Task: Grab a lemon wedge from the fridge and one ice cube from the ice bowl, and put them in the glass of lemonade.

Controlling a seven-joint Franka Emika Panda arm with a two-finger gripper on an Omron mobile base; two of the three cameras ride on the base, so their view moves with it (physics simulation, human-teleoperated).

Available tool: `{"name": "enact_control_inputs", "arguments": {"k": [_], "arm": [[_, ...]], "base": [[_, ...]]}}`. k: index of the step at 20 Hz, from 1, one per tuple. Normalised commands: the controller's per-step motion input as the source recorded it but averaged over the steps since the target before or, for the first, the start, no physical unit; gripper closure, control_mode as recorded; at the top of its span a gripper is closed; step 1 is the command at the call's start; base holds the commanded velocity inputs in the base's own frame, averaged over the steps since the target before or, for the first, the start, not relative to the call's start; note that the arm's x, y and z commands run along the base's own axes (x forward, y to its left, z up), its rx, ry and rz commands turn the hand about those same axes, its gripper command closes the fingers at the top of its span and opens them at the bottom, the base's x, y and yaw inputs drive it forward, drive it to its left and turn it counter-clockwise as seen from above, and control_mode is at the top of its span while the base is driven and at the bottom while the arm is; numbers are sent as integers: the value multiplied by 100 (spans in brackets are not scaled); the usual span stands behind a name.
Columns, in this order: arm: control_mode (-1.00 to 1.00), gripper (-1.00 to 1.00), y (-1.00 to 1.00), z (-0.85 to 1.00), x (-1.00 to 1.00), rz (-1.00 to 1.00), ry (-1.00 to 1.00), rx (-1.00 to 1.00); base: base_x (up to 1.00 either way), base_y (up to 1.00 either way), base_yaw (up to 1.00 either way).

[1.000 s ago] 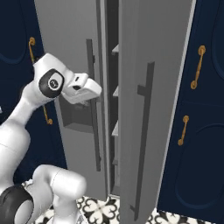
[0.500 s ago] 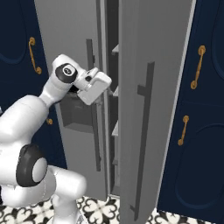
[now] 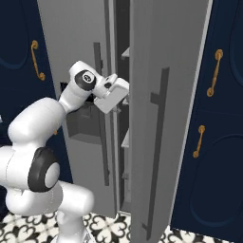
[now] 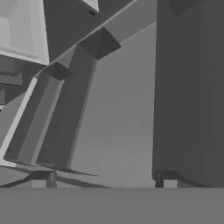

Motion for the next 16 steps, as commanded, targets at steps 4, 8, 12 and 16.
{"name": "enact_control_inputs", "arguments": {"k": [4,8,12,16], "arm": [[-100,-100,-81,-2,-46,0,0,0],[-100,-100,-94,-3,-54,0,0,0],[-100,-100,-88,0,-15,0,0,0],[-100,-100,-88,9,0,0,0,0]], "base": [[0,0,0],[0,0,0],[0,0,0],[0,0,0]]}}
